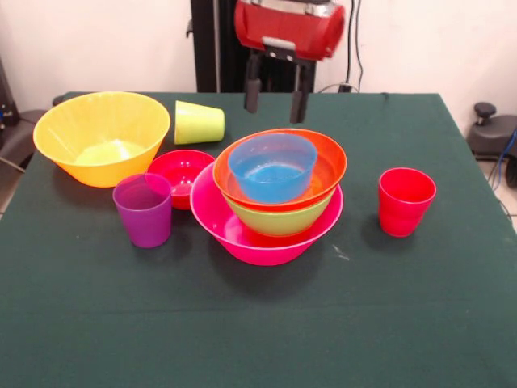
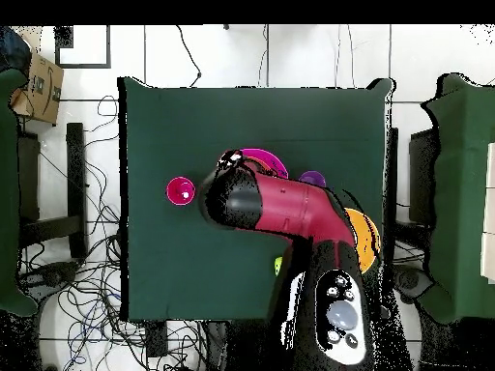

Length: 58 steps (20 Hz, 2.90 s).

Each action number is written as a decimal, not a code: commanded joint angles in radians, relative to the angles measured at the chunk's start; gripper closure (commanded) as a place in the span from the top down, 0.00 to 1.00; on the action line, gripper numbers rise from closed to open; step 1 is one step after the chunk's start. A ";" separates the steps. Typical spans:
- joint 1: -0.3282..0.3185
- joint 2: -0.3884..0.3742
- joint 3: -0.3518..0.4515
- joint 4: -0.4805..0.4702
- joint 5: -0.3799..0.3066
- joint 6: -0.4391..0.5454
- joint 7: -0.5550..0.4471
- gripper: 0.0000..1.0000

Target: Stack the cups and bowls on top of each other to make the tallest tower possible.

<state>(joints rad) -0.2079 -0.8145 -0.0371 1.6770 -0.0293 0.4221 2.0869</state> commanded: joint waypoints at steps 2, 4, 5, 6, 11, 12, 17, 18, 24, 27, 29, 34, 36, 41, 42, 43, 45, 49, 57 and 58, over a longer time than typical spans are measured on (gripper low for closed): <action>-0.057 -0.044 0.125 0.069 -0.020 0.167 -0.091 1.00; -0.077 -0.055 0.130 0.068 -0.028 0.188 -0.108 1.00; -0.086 -0.059 0.132 0.071 -0.032 0.193 -0.115 1.00; -0.096 -0.060 0.134 0.077 -0.040 0.188 -0.122 1.00; -0.155 -0.068 0.153 0.128 -0.077 0.146 -0.161 1.00; -0.167 -0.069 0.158 0.139 -0.087 0.134 -0.166 1.00; -0.217 -0.070 0.177 0.183 -0.148 0.087 -0.195 1.00; -0.224 -0.068 0.180 0.189 -0.158 0.080 -0.193 1.00; -0.272 -0.041 0.203 0.227 -0.238 -0.009 -0.168 1.00; -0.299 -0.033 0.219 0.244 -0.274 -0.036 -0.155 1.00; -0.313 -0.028 0.230 0.248 -0.295 -0.046 -0.148 1.00; -0.338 -0.015 0.257 0.245 -0.336 -0.048 -0.137 1.00; -0.349 -0.008 0.269 0.248 -0.348 -0.051 -0.132 1.00; -0.383 0.000 0.313 0.256 -0.414 -0.054 -0.178 1.00; -0.390 -0.001 0.321 0.260 -0.423 -0.049 -0.185 1.00; -0.405 -0.003 0.339 0.267 -0.437 -0.042 -0.208 1.00; -0.429 0.002 0.370 0.279 -0.452 -0.036 -0.223 1.00; -0.443 0.013 0.391 0.281 -0.495 -0.047 -0.202 1.00; -0.491 0.045 0.442 0.293 -0.578 -0.048 -0.207 1.00; -0.496 0.045 0.444 0.294 -0.589 -0.043 -0.208 1.00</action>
<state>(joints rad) -0.6826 -0.8374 0.2902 1.9135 -0.4954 0.3906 2.0869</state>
